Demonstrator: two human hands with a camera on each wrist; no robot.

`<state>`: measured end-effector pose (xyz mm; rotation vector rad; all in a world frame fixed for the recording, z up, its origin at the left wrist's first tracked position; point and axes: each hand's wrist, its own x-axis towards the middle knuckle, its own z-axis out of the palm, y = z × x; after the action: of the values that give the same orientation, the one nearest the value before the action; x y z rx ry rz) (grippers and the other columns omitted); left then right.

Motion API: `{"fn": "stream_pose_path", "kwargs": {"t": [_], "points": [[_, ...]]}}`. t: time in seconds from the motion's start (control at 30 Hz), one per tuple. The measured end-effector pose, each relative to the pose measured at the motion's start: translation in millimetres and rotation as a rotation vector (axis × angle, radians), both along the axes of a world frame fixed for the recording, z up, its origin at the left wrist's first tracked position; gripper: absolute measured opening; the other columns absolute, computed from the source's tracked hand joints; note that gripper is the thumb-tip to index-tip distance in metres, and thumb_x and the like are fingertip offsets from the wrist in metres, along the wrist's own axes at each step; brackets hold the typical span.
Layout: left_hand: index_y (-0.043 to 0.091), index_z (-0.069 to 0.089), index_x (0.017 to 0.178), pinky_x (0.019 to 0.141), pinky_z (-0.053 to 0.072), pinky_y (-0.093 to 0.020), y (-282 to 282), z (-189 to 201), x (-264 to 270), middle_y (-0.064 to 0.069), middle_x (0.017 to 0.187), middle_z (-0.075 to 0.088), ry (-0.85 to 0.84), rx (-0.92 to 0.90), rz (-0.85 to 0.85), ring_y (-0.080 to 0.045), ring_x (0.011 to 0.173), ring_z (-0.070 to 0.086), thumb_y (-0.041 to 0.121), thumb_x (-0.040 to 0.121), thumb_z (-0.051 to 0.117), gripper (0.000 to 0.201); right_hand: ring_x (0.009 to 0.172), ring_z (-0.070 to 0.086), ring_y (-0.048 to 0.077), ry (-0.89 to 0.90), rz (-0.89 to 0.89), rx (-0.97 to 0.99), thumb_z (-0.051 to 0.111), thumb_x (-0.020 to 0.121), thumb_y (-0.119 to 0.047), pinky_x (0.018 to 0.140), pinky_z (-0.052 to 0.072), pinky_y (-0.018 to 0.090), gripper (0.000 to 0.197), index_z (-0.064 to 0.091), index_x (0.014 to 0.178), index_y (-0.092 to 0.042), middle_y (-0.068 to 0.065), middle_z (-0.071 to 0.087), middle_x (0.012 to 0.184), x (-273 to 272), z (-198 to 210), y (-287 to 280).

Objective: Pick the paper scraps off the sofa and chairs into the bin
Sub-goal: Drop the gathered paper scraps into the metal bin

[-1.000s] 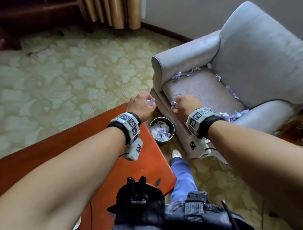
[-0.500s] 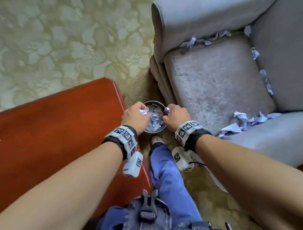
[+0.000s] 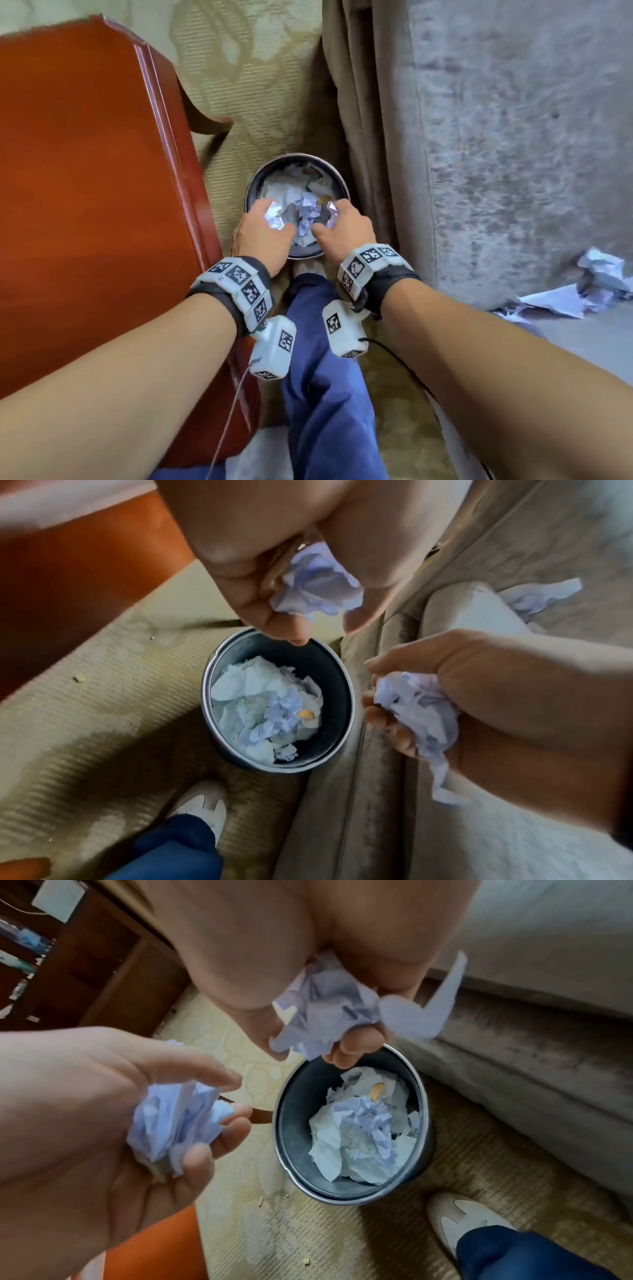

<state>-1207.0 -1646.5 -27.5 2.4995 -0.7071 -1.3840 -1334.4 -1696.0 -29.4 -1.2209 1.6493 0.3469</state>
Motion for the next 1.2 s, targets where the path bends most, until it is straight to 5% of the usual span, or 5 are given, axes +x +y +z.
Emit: {"fn": "stream_pose_path", "kwargs": {"t": [0.17,0.33,0.63,0.77,1.2], "points": [[0.039,0.058,0.109,0.08,0.059,-0.046,11.4,-30.3,-6.4,0.007,0.103,0.068,0.085,0.0,0.079,-0.023,0.096,0.067,0.05,0.057,0.062,0.053,0.082,0.046,0.018,-0.022,-0.045,-0.008,0.062,0.085,-0.035,0.069,0.034,0.023,0.041,0.052,0.121,-0.019,0.005,0.063,0.113,-4.0,-22.6,-0.1],[0.049,0.049,0.127,0.089,0.056,-0.046,13.7,-33.1,-7.5,0.004,0.133,0.053,0.101,-0.003,0.137,-0.023,0.112,0.062,0.062,0.054,0.067,0.076,0.106,0.056,0.019,-0.053,-0.005,0.006,0.063,0.085,-0.044,0.075,0.035,0.022,0.054,0.05,0.131,-0.018,0.002,0.059,0.125,-1.1,-21.2,-4.6],[0.033,0.053,0.136,0.084,0.058,-0.043,8.6,-19.3,0.5,0.003,0.137,0.046,0.067,-0.033,0.084,-0.016,0.096,0.066,0.045,0.072,0.07,0.067,0.117,0.054,0.025,-0.03,-0.027,-0.011,0.062,0.086,-0.046,0.079,0.038,0.027,0.054,0.054,0.129,-0.015,0.006,0.06,0.126,7.6,-24.5,-9.9],[0.033,0.053,0.134,0.084,0.058,-0.042,18.3,-20.5,6.5,0.003,0.129,0.053,0.056,-0.023,0.094,-0.012,0.085,0.067,0.046,0.074,0.069,0.063,0.106,0.059,0.022,-0.012,-0.049,-0.054,0.065,0.082,-0.048,0.076,0.039,0.025,0.049,0.057,0.119,-0.016,0.003,0.064,0.113,4.9,-30.3,-2.3],[0.037,0.06,0.119,0.086,0.057,-0.045,35.2,46.9,33.4,0.014,0.121,0.06,0.086,-0.075,0.186,-0.022,0.098,0.067,0.054,0.064,0.063,0.057,0.104,0.061,0.023,0.071,0.119,-0.041,0.065,0.082,-0.029,0.077,0.041,0.023,0.04,0.057,0.121,-0.02,0.004,0.067,0.111,8.5,16.0,5.1]]}}
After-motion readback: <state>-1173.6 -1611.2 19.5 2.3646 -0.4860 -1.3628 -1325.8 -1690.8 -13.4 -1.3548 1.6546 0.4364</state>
